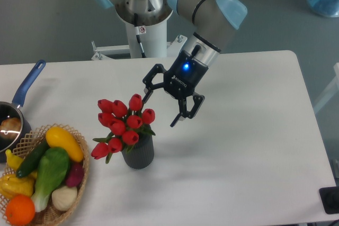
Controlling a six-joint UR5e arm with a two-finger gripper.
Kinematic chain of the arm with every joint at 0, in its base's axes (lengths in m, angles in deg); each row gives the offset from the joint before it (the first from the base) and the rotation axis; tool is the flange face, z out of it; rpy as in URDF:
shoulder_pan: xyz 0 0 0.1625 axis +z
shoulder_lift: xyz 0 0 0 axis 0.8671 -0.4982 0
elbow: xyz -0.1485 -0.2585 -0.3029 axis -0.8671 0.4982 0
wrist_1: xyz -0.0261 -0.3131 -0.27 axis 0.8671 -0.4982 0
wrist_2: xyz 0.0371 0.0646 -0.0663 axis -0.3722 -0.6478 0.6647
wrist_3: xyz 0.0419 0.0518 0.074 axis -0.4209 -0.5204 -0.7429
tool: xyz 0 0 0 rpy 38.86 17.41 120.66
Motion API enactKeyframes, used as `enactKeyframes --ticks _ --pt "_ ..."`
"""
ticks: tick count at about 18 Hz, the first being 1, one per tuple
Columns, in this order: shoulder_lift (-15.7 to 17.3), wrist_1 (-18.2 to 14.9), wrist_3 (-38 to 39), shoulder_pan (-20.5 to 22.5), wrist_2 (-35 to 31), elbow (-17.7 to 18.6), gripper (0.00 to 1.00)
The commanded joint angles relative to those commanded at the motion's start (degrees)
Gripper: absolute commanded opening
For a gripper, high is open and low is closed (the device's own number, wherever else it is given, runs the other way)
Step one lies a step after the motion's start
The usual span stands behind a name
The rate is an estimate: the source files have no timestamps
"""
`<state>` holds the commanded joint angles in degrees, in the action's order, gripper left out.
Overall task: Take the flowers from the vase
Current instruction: 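Lower the open gripper down to the red tulip stems above the vase, then close the gripper around the tulip bunch just below the blooms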
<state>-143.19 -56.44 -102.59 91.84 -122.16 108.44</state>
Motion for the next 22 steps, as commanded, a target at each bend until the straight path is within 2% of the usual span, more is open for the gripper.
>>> enactKeyframes --ticks 7,22 --pt "-2.4 3.4 -0.2 -2.0 -0.4 0.0 1.00" --pt "-3.3 4.0 -0.4 -3.9 -0.7 -1.0 1.00"
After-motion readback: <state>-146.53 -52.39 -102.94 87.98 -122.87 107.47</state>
